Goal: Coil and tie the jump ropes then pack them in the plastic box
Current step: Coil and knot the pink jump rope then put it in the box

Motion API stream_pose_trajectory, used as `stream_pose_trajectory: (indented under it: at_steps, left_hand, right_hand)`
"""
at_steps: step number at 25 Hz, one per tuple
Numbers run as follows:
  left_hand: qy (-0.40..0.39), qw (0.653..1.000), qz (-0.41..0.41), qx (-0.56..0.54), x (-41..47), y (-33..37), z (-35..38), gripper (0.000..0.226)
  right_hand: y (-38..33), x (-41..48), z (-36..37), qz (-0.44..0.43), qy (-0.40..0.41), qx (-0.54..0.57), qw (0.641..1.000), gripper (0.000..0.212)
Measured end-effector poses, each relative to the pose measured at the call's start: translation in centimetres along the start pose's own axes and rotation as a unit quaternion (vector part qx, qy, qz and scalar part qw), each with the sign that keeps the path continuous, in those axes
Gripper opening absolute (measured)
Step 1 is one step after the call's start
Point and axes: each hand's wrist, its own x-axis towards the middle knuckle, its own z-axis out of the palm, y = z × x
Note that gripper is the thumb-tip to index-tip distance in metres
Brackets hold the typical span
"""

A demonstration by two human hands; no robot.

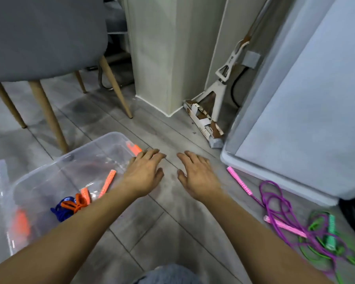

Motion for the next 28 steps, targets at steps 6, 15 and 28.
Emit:
stream_pose_trajectory:
  at_steps: [6, 15, 28]
  left_hand:
    - [-0.001, 0.996, 0.085, -0.004, 1.4, 11.6, 0.2, 0.045]
    - [-0.048, 0.987, 0.155, -0.011, 2.5, 24.1, 8.0, 0.041]
    - [-0.144, 0.957, 0.251, 0.032, 4.6, 26.9, 21.0, 0.036]
  right_hand:
    - [8.4, -5.9, -4.5, 0.079, 0.012, -0.028, 0.996, 0.053]
    - [20.4, -15.4, -0.9, 0.170, 0.005, -0.027, 0.985, 0.049]
    - [32.0, -18.6, 12.1, 0.324, -0.099, 0.054, 0.939, 0.052]
